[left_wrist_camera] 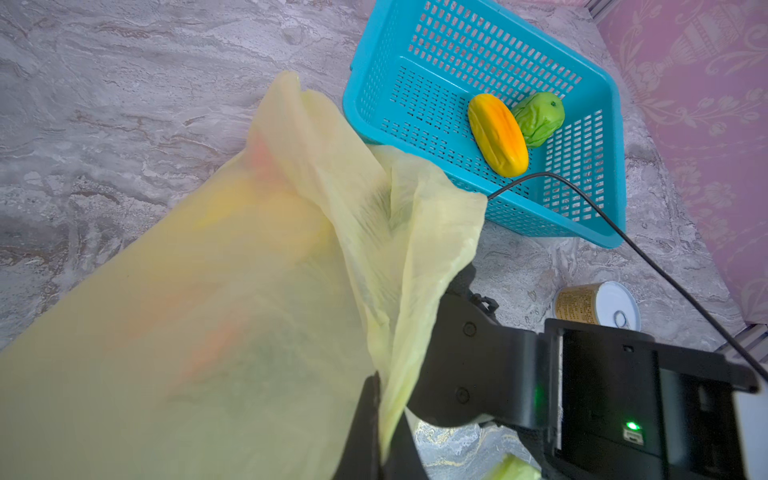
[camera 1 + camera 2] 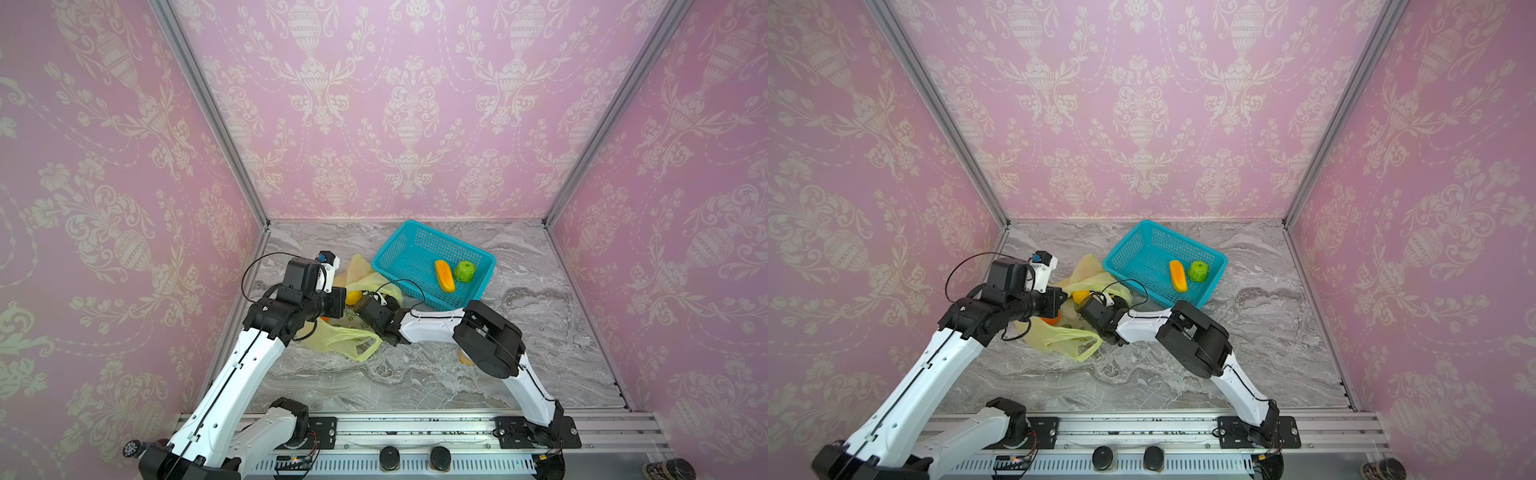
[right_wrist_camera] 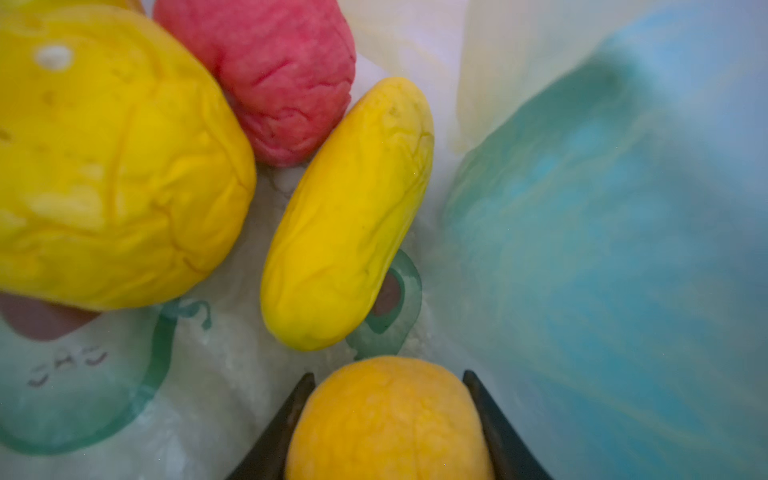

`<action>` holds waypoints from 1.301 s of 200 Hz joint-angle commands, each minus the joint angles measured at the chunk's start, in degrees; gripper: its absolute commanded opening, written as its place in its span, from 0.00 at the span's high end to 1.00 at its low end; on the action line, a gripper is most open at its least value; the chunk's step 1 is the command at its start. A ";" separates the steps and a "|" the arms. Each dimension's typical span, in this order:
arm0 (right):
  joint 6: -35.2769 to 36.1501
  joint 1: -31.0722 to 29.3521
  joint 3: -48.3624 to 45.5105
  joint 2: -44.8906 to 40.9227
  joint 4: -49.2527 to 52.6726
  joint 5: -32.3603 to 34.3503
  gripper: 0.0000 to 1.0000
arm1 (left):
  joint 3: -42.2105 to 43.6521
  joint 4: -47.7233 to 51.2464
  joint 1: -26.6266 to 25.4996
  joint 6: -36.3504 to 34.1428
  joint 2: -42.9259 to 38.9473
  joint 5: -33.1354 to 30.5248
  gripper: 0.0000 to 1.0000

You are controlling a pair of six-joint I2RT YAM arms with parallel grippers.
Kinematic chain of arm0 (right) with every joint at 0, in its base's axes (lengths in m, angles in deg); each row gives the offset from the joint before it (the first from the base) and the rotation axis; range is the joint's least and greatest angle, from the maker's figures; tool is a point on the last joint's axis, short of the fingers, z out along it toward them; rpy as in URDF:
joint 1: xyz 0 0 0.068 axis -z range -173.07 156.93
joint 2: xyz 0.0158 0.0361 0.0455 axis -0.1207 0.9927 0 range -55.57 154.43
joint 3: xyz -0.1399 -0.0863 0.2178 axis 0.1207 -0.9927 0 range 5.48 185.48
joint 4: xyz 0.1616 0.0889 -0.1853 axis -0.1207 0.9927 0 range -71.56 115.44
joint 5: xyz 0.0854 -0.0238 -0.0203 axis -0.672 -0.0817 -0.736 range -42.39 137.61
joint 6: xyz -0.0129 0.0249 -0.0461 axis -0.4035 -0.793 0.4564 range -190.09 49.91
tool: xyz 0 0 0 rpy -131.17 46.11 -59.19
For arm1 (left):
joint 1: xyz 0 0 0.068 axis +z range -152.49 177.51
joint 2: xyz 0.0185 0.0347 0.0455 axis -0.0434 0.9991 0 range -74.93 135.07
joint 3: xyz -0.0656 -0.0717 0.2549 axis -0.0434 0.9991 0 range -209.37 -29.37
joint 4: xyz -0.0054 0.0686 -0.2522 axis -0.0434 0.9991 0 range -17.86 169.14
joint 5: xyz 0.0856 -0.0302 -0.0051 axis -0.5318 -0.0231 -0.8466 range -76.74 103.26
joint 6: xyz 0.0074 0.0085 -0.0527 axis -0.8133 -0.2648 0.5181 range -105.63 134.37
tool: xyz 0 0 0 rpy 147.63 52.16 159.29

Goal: Untie the knot of the plastic bag and take out the fruit
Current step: 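Grasp the round yellow-orange fruit in the bag with the right gripper, then lift the round yellow-orange fruit out of the bag with the right gripper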

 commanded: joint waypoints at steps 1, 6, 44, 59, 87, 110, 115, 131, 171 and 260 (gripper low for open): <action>1.27 -0.22 -6.46 -6.24 -6.68 -9.04 0.60 | 0.51 1.44 -0.25 -0.81 -0.59 -0.67 1.00; 1.34 -0.37 -7.70 -7.69 -8.07 -10.91 0.62 | 0.55 1.46 -0.29 -0.80 -0.52 -0.74 1.00; 4.30 -1.90 -19.44 -17.83 -18.50 -22.45 0.70 | 0.60 1.49 -0.29 -0.71 -0.38 -1.52 1.00; 4.02 -2.01 -22.97 -20.79 -22.59 -27.25 0.71 | 0.67 1.57 -0.25 -0.63 0.01 -1.62 1.00; 3.90 -2.09 -27.96 -24.30 -29.81 -36.52 0.73 | 0.71 1.66 -0.31 -0.54 0.12 -1.74 1.00; 3.18 -2.13 -30.08 -26.55 -32.03 -39.63 0.75 | 0.68 1.71 -0.26 -0.57 -0.06 -1.87 1.00; 2.82 -2.09 -30.62 -27.09 -32.62 -40.04 0.75 | 0.69 1.69 -0.25 -0.55 0.03 -2.04 1.00; 2.37 -2.09 -32.86 -28.78 -36.06 -42.28 0.77 | 0.68 1.79 -0.26 -0.54 0.37 -2.09 1.00; 4.63 -2.01 -36.08 -38.24 -36.35 -42.63 0.79 | 0.73 1.87 -0.31 -0.49 0.30 -2.40 1.00; 13.55 4.33 -53.06 -70.78 -31.05 -20.11 0.82 | 0.97 2.04 -0.19 -0.50 1.23 -3.88 1.00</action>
